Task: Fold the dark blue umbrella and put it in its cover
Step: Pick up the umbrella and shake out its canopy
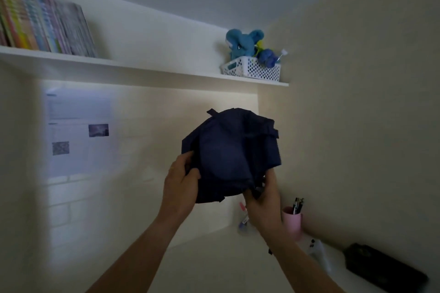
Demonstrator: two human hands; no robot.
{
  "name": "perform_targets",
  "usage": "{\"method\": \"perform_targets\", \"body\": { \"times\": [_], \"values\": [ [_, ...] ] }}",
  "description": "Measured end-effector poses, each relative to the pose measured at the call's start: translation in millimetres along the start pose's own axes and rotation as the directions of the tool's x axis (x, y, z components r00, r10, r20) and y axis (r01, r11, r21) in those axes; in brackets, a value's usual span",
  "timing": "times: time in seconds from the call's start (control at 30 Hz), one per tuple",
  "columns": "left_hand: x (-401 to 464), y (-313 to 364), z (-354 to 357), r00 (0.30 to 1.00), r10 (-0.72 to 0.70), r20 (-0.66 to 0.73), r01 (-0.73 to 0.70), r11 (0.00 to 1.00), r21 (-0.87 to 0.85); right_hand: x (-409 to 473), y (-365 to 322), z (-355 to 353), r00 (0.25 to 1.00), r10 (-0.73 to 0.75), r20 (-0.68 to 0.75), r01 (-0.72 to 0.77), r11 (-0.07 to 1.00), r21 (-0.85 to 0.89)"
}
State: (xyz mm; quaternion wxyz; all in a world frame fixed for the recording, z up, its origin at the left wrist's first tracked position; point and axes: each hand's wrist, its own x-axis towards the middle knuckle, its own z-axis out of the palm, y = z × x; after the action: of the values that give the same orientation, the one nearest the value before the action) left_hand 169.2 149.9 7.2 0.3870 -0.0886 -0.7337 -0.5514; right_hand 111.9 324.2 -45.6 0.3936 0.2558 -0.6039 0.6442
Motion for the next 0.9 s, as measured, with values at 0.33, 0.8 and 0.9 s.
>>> {"method": "perform_targets", "body": {
  "times": [0.33, 0.8, 0.9],
  "values": [
    [-22.6, 58.3, 2.0, 0.838, 0.546, 0.026, -0.536, 0.812, 0.233, -3.3, 10.4, 8.6, 0.960, -0.259, -0.109, 0.169, 0.842, -0.513],
    [-34.1, 81.2, -2.3, 0.951, -0.028, 0.309, 0.020, 0.999, 0.031, -3.7, -0.6, 21.8, 0.979, -0.136, -0.149, 0.042, 0.860, -0.509],
    [-35.7, 83.7, -3.5, 0.955, 0.025, 0.295, -0.023, 1.000, -0.009, -10.5, 1.1, 24.9, 0.981, -0.022, -0.191, -0.061, 0.906, -0.419]
  ]
}}
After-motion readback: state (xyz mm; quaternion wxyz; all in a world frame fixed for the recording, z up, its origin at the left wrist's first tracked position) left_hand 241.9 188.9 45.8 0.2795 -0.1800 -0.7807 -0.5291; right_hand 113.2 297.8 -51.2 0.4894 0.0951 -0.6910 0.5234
